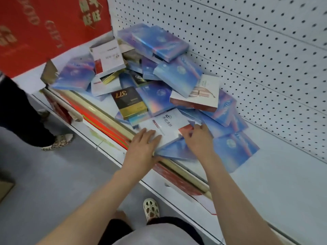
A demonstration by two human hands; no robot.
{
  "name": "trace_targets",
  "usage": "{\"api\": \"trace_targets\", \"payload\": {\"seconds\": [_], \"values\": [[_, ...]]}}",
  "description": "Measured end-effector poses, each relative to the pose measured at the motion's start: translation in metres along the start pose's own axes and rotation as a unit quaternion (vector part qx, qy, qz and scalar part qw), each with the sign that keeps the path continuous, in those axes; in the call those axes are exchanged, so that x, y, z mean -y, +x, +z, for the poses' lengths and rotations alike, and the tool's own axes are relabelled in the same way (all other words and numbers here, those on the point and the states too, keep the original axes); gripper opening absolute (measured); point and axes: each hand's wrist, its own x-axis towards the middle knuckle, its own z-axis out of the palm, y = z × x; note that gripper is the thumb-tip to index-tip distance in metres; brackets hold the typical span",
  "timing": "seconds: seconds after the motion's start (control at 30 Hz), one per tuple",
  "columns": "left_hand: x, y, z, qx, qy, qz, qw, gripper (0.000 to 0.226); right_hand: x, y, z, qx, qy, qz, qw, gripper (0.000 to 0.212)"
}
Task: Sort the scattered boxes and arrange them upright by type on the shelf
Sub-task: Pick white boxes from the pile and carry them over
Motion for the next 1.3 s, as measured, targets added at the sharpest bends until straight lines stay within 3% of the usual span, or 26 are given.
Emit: {"api": "trace_targets", "payload": {"seconds": [0.13, 0.23, 0.3, 0.4, 0.5, 0.63, 0.73, 0.8, 0.9, 1.03, 1.1, 1.17, 1.3], "values": [[0.006, 0.013, -0.004, -0.024, 0.008, 0.075, 0.997, 0.071, 0.010, -0.003, -0.002, -0.018, 0.071, 0.063, 0.995, 0.062], [0.015, 0.017, -0.004, -0.030, -0.039, 0.120, 0.992, 0.065, 0.012, -0.004, -0.003, -0.042, 0.194, 0.157, 0.968, 0.042], [0.021, 0.019, -0.003, -0.032, -0.061, 0.152, 0.986, 0.067, 0.010, -0.009, -0.002, -0.057, 0.318, 0.210, 0.923, 0.029], [0.028, 0.022, -0.004, -0.021, -0.091, 0.203, 0.975, 0.062, 0.008, -0.026, -0.003, -0.070, 0.528, 0.255, 0.807, 0.017], [0.034, 0.023, -0.013, -0.011, -0.169, 0.199, 0.965, 0.058, 0.015, -0.047, -0.017, -0.103, 0.618, 0.247, 0.740, 0.008], [0.043, 0.033, -0.034, -0.032, -0.243, 0.140, 0.959, 0.056, 0.025, -0.058, -0.042, -0.152, 0.597, 0.183, 0.766, 0.011], [0.044, 0.051, -0.056, 0.021, -0.326, 0.088, 0.941, 0.047, 0.040, -0.049, -0.057, -0.175, 0.593, 0.143, 0.773, 0.014], [0.044, 0.065, -0.068, 0.071, -0.389, 0.048, 0.917, 0.032, 0.054, -0.038, -0.063, -0.167, 0.601, 0.125, 0.772, 0.015], [0.052, 0.080, -0.078, 0.072, -0.442, 0.000, 0.894, 0.018, 0.075, -0.019, -0.063, -0.157, 0.608, 0.097, 0.772, 0.010], [0.076, 0.088, -0.092, 0.056, -0.526, -0.076, 0.845, 0.017, 0.108, -0.002, -0.045, -0.065, 0.543, 0.047, 0.836, 0.024], [0.092, 0.092, -0.102, 0.033, -0.543, -0.093, 0.834, 0.016, 0.128, 0.005, -0.033, -0.053, 0.543, 0.035, 0.837, 0.033], [0.110, 0.100, -0.113, -0.004, -0.521, -0.095, 0.849, 0.021, 0.145, 0.012, -0.025, -0.066, 0.550, 0.028, 0.832, 0.034], [0.169, 0.133, -0.136, -0.142, -0.275, -0.075, 0.948, 0.046, 0.167, 0.028, -0.015, -0.096, 0.524, 0.036, 0.846, 0.029]]}}
